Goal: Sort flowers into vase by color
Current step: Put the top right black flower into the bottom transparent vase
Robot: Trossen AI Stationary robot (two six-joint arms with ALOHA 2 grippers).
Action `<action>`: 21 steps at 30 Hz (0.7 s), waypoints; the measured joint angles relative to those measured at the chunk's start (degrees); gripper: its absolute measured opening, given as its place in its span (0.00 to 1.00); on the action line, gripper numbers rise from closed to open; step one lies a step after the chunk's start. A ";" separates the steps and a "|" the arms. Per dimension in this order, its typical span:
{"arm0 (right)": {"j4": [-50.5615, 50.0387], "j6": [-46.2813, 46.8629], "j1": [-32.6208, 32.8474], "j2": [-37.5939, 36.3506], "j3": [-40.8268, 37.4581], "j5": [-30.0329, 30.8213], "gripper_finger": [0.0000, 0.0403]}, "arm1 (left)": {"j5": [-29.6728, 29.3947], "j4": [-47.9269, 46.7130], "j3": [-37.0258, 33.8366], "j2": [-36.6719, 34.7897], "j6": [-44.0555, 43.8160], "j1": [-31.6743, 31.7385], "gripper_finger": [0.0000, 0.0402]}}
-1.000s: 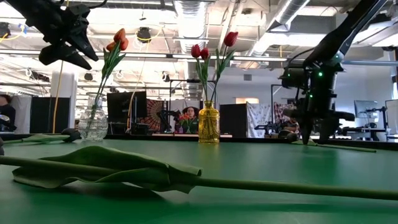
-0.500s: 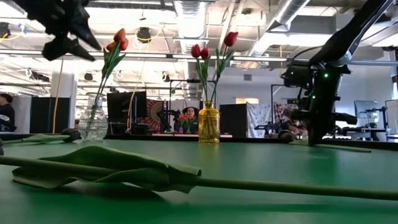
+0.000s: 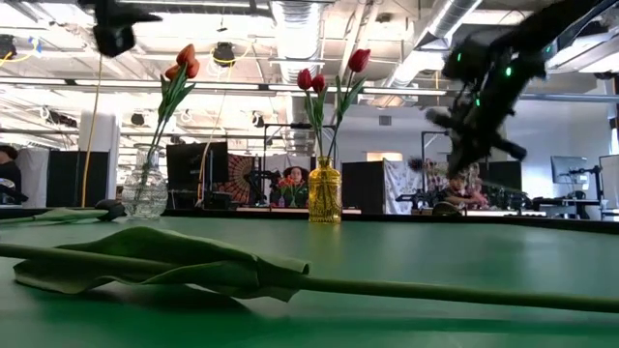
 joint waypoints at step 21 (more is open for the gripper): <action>37.69 -13.42 27.59 -13.45 6.85 3.88 0.04 | -14.13 42.03 0.02 26.24 7.25 -19.52 0.41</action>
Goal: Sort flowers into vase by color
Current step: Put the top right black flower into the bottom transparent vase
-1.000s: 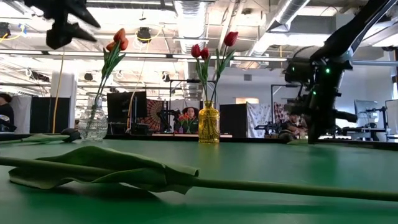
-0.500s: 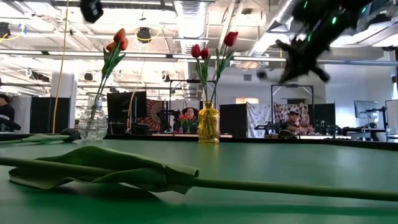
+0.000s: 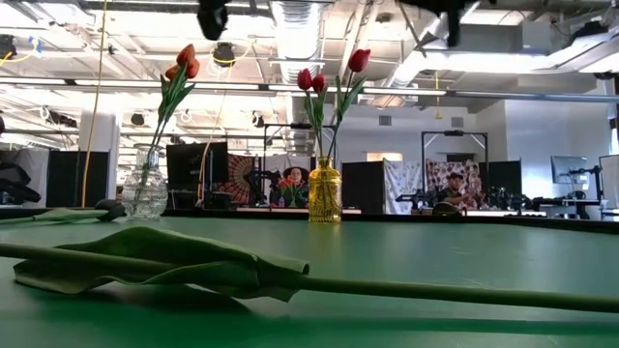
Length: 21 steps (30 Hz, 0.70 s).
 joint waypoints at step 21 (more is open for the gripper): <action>34.88 -9.34 12.28 27.29 8.27 -6.29 0.04 | -5.88 20.64 0.00 14.02 -7.75 -3.74 0.41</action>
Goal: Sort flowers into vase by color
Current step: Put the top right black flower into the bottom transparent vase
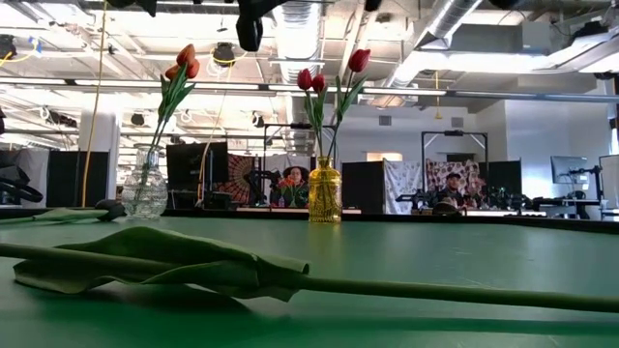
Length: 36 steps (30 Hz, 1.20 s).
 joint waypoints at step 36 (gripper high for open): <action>-3.73 5.91 -1.81 3.88 4.08 -1.53 0.04 | -13.15 6.63 0.00 -0.04 6.95 -6.95 0.30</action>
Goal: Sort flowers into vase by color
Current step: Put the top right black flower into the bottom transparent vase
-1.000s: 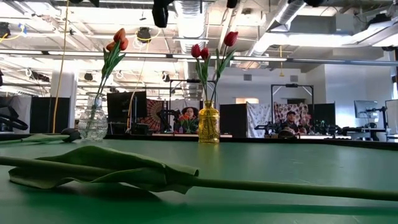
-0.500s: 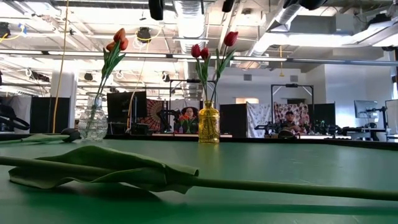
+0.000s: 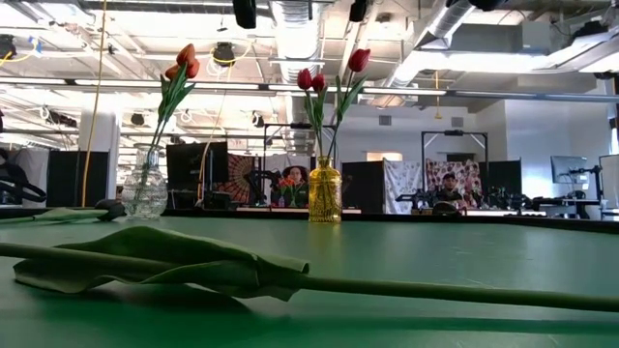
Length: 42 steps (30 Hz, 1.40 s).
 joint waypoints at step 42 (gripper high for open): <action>-1.80 -1.63 7.83 2.23 0.63 9.28 0.11 | 7.30 -2.80 0.00 0.00 0.16 -0.46 0.02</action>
